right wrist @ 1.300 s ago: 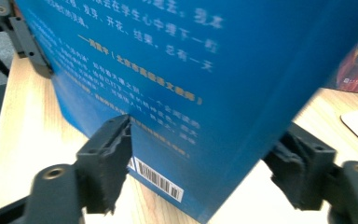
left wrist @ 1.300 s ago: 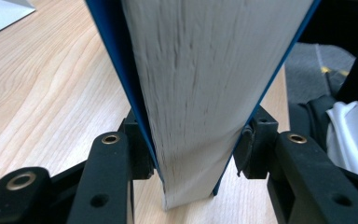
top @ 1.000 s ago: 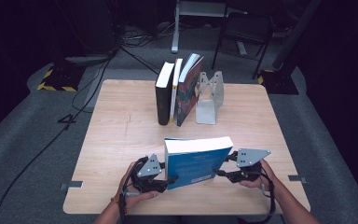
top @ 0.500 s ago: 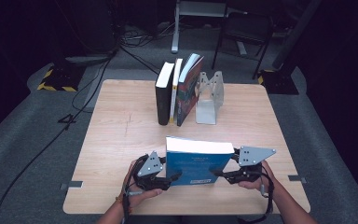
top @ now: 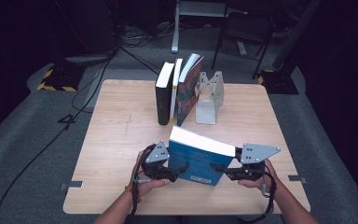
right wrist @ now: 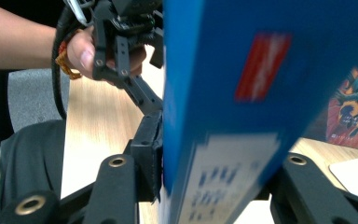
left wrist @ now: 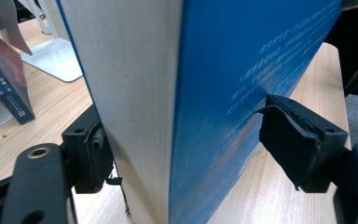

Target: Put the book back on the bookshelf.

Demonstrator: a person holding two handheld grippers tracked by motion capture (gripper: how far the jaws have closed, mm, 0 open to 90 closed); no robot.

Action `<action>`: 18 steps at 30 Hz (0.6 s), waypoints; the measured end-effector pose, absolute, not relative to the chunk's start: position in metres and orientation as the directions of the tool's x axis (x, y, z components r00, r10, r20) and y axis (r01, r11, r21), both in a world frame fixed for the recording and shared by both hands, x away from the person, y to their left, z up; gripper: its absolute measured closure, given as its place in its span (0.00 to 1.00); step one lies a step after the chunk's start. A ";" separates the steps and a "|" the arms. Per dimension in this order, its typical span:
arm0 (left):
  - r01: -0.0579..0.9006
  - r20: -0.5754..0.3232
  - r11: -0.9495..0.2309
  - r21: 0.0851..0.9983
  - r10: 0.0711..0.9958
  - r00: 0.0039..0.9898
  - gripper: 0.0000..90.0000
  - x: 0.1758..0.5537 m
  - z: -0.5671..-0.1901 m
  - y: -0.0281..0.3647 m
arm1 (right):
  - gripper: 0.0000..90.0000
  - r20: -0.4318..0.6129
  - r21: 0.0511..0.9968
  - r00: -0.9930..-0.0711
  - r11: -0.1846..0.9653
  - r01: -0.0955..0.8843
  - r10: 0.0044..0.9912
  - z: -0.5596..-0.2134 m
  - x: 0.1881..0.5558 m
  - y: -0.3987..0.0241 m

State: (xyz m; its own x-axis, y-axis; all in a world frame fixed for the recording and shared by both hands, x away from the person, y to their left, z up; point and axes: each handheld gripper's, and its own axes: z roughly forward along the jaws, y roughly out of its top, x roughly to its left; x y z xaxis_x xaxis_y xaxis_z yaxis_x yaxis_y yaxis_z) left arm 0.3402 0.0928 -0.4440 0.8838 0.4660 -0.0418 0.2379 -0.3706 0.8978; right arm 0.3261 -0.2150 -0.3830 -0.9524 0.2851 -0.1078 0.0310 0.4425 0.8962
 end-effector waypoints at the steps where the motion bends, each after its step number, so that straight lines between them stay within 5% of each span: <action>1: 0.236 -0.041 -0.375 0.897 0.461 0.886 0.23 0.342 -0.443 0.092 | 0.63 -0.103 0.899 -0.954 0.436 0.032 0.283 -0.381 0.327 -0.215; 18: 0.206 -0.007 -0.408 0.890 0.439 0.898 0.17 0.349 -0.439 0.084 | 0.67 -0.070 0.877 -0.941 0.471 0.100 0.330 -0.356 0.329 -0.199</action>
